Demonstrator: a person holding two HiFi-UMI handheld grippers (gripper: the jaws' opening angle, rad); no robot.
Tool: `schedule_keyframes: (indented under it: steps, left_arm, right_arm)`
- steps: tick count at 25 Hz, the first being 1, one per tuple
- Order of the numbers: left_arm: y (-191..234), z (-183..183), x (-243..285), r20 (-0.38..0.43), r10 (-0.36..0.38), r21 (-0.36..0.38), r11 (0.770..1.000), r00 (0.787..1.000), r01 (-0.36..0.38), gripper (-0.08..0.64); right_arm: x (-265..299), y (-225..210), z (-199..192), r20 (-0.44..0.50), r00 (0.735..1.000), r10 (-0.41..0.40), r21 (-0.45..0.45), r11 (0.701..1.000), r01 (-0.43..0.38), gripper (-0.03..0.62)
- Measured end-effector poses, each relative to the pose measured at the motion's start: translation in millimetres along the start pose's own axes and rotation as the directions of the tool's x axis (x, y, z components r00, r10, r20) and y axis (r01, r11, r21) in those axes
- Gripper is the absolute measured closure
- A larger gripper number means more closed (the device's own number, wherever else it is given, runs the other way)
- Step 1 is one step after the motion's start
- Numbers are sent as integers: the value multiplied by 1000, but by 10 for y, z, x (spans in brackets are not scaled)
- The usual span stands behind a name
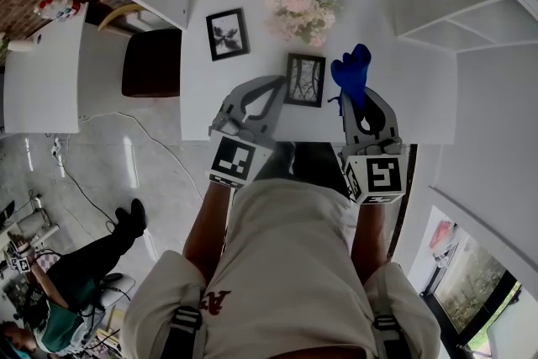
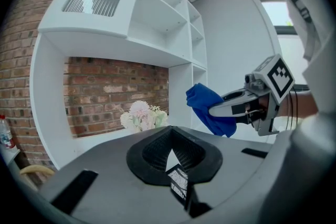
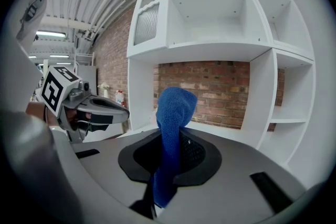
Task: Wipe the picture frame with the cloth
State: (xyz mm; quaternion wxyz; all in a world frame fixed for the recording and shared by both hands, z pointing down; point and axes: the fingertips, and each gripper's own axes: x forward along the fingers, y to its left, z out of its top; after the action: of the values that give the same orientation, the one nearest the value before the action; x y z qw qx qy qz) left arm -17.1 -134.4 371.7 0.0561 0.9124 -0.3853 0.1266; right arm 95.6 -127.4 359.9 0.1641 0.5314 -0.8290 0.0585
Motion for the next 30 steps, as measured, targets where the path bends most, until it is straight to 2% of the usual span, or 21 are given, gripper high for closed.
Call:
schedule_keyframes:
  steps: [19,30]
  left_arm:
    - [-34,-41,-63,-13,-12,7,1000,1000,12,564]
    - [-33,-15,-70,-5,-8,7,1000,1000,8,565]
  right_arm:
    - [-55,40,16,3,1000,-14,-9,1000,14,549]
    - [-83,66,134,62,998,4,15,1000,-5,548]
